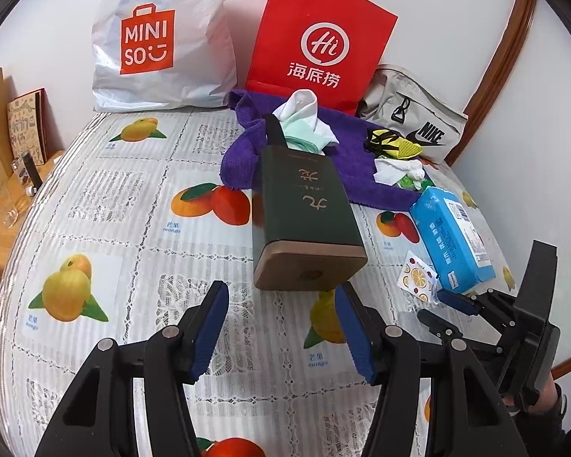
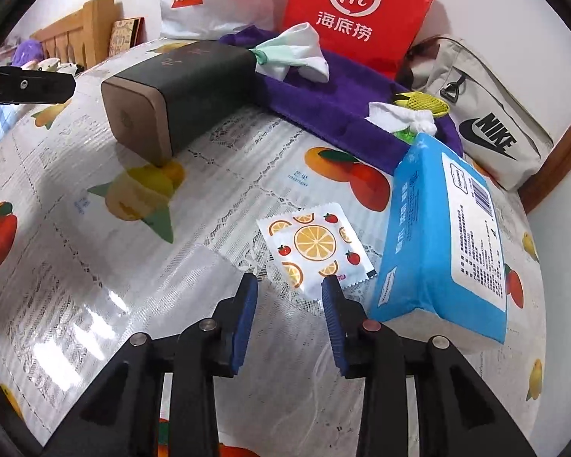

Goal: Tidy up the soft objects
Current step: 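Move the left tool to the white mesh bag while the right approaches the orange sachet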

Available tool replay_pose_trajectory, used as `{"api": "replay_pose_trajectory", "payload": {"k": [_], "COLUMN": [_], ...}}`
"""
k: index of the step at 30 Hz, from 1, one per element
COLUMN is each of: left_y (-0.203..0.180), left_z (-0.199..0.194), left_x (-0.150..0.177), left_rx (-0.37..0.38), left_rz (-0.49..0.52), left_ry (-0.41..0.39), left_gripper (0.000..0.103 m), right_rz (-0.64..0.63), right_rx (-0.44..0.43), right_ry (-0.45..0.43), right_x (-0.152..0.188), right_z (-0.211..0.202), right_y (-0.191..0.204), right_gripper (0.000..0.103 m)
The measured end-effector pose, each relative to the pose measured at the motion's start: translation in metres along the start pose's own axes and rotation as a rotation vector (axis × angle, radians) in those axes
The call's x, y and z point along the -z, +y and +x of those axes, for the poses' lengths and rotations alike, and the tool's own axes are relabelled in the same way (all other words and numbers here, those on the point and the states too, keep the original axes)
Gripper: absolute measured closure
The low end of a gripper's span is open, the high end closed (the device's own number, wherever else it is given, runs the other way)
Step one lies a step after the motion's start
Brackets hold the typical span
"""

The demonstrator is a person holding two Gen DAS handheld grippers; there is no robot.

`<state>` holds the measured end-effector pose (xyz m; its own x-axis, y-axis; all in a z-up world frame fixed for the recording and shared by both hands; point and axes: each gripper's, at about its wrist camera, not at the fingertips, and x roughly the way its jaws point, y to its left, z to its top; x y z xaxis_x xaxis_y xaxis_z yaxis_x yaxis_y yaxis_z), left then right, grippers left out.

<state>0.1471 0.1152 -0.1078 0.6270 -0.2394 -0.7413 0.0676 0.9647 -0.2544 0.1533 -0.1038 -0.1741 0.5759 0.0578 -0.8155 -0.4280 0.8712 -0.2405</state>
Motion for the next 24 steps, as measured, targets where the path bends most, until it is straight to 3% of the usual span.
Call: {"api": "replay_pose_trajectory", "payload": {"k": [3,5,10,16,24], "left_y": [0.001,0.003,0.006,0.012,-0.002], "left_z": [0.000,0.000,0.001,0.000,-0.003], "left_x": [0.000,0.000,0.005,0.011,0.022], "left_rx": [0.008,0.011,0.011,-0.001,-0.004], "left_rz": [-0.002,-0.004,-0.014,-0.034,-0.004], "left_ry": [-0.004,-0.005,0.000,0.012,0.027], "left_gripper": [0.047,0.047,0.047,0.047,0.047], "right_rz": [0.019,0.030,0.041,0.058,0.081], "right_rx": [-0.019,-0.051,-0.066,-0.075,-0.126], "right_ry": [0.005,0.013,0.020,-0.010,-0.101], "right_x": [0.001,0.000,-0.003,-0.002,0.007], "right_z": [0.003,0.004,0.006,-0.008,-0.064], "right_y": [-0.002,-0.003,-0.002,-0.003,-0.005], "right_gripper": [0.077,0.092,0.102,0.103,0.103]}}
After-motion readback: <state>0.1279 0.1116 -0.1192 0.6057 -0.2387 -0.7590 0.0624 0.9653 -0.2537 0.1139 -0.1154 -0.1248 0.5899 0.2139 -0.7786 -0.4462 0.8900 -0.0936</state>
